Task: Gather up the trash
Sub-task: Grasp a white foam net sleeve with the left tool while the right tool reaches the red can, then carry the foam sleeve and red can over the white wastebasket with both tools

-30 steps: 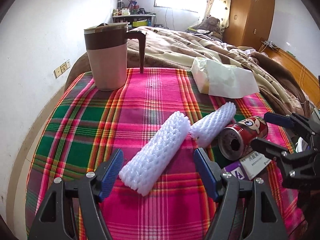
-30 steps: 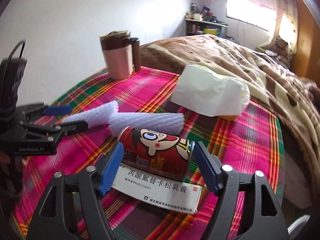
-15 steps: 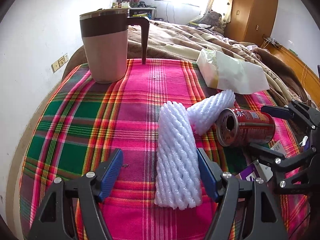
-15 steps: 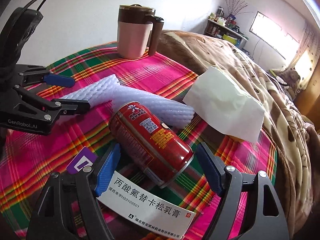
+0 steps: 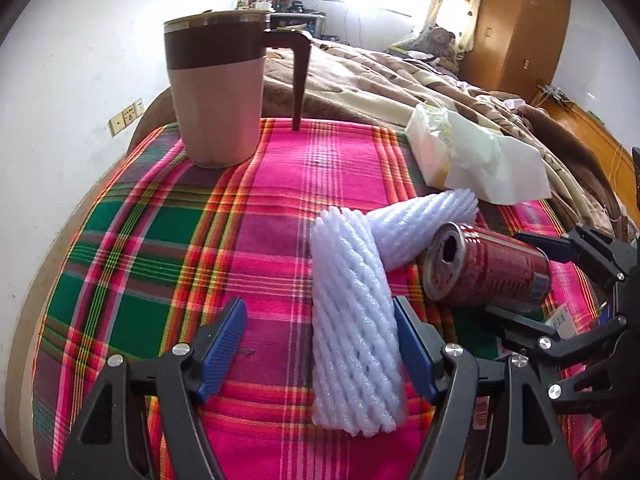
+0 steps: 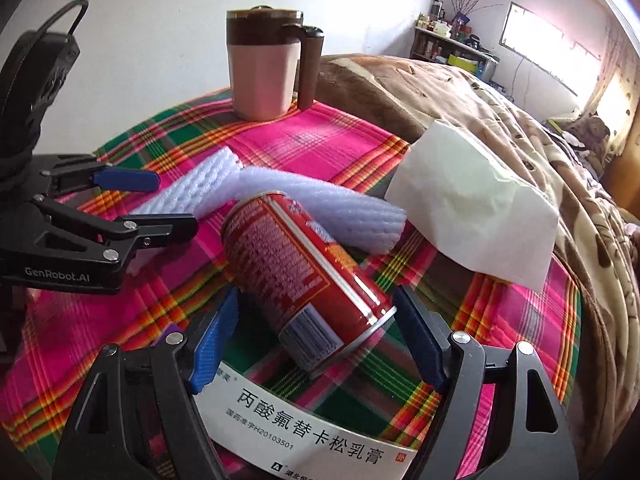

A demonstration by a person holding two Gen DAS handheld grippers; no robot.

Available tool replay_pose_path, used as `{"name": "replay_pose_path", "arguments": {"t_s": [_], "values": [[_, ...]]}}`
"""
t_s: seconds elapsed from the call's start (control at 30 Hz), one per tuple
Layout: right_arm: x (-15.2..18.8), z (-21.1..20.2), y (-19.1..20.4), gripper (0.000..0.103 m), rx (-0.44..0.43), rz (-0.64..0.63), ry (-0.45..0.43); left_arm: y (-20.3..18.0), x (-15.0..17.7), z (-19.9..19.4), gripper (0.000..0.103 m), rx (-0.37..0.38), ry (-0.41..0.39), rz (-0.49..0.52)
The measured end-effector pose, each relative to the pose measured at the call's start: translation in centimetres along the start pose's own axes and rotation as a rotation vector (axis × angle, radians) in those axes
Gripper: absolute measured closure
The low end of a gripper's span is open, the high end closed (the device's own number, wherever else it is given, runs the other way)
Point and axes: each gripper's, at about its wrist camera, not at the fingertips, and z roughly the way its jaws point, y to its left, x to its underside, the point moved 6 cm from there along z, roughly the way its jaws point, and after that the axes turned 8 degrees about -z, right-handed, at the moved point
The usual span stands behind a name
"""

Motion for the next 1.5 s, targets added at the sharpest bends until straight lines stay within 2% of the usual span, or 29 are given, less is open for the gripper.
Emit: {"name": "replay_pose_path", "arguments": {"t_s": [0.1,0.27,0.4,0.47,0.53,1.03,1.5], "values": [[-0.1,0.6,-0.1,0.024,-0.005,0.011,0.012,0.1,0.1,0.1,0.033,0.023,0.007,-0.031],[0.6,0.9,-0.2,0.024,-0.047,0.084,0.013,0.0,0.1,0.1,0.053,0.023,0.006,-0.024],[0.7,0.6,-0.4,0.027,-0.058,0.13,0.003,-0.2,0.4,0.0,0.061,0.018,0.001,-0.018],[0.8,0.6,-0.3,0.028,-0.052,0.132,0.003,-0.3,0.5,-0.3,0.069,0.021,-0.005,-0.02],[0.9,0.4,-0.2,0.029,-0.055,0.141,0.001,-0.4,0.6,-0.6,0.071,0.027,-0.01,-0.024],[1.5,-2.5,-0.3,0.041,-0.013,0.189,-0.073,-2.2,1.9,-4.2,0.073,0.05,-0.058,-0.017],[2.6,-6.5,-1.2,0.046,0.024,0.336,-0.228,-5.2,3.0,-7.9,0.073,0.1,-0.105,0.002]]}}
